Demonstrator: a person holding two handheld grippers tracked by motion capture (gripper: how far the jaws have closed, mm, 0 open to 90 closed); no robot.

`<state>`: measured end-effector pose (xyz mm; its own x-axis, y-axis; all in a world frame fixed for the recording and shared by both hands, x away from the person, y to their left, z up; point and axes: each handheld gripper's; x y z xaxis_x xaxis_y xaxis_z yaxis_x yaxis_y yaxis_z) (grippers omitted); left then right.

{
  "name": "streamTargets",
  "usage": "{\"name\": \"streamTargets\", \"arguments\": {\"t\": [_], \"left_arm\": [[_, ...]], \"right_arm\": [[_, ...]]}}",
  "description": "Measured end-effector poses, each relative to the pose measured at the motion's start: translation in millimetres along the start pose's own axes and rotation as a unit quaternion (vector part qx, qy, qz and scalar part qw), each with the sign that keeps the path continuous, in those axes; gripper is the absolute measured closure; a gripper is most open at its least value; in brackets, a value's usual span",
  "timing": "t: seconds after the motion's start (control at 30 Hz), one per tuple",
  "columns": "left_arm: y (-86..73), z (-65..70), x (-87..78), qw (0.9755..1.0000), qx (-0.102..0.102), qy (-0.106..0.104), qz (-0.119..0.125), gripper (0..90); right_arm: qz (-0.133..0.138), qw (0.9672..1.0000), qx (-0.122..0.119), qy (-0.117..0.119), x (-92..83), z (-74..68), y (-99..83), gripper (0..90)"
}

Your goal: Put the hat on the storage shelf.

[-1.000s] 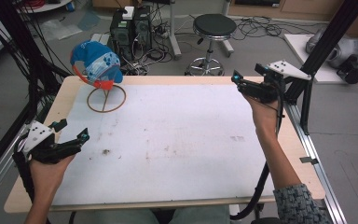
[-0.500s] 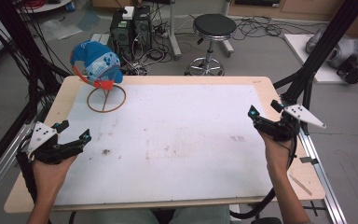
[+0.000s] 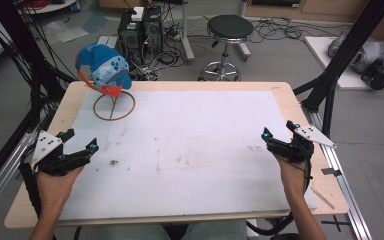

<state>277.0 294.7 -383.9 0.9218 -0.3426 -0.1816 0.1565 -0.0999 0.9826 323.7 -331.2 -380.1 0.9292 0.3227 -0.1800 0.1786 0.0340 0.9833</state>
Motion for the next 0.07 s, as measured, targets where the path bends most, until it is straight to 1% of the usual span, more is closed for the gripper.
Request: {"name": "streamTargets", "arguments": {"t": [0.03,0.07], "left_arm": [[0.0,-0.3,0.0,1.0,0.0,0.0,0.0,18.1],[-0.1,-0.6,0.1,1.0,-0.001,0.0,0.001,18.1]], "right_arm": [[0.002,0.9999,0.011,0.002,-0.7,1.1,-0.3,11.4],[0.002,0.9999,0.011,0.002,-0.7,1.1,-0.3,11.4]]}}
Point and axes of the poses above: each handheld gripper's, and its own axes: x roughly forward along the jaws, y roughly out of its top, z roughly to its right, and after that the axes turned 2 degrees about z, right-handed
